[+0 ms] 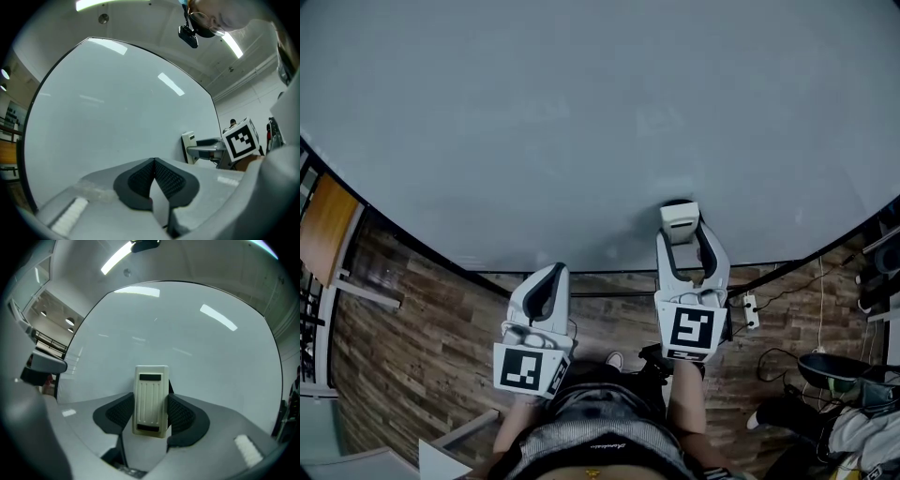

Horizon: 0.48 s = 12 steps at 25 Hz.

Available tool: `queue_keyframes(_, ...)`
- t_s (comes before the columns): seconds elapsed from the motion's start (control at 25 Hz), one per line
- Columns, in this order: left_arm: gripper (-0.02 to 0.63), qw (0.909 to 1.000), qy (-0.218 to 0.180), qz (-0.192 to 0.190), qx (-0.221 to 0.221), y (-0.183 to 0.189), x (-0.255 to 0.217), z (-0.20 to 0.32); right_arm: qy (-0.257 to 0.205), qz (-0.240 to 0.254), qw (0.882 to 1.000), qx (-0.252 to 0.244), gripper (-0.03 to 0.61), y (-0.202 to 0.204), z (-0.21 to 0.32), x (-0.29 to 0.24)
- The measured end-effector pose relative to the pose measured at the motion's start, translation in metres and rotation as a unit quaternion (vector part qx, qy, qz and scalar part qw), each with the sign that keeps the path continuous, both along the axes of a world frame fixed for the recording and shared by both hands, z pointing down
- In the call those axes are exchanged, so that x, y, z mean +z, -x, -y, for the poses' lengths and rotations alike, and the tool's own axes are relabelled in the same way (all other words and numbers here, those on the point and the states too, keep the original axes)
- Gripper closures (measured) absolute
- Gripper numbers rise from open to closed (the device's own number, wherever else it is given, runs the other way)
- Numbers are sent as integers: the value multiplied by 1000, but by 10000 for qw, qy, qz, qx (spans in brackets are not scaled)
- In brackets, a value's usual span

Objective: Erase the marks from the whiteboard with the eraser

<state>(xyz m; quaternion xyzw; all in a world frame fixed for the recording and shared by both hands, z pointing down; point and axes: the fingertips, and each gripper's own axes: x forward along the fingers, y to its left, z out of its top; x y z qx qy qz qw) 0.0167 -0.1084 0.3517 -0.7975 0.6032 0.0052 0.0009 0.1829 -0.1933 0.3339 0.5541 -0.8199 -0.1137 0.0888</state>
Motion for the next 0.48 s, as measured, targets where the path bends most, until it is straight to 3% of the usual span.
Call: queue_keyframes(0.48, 609, 9997, 70, 10, 213, 65, 4, 2, -25, 47, 9996, 283, 348, 58, -8, 3)
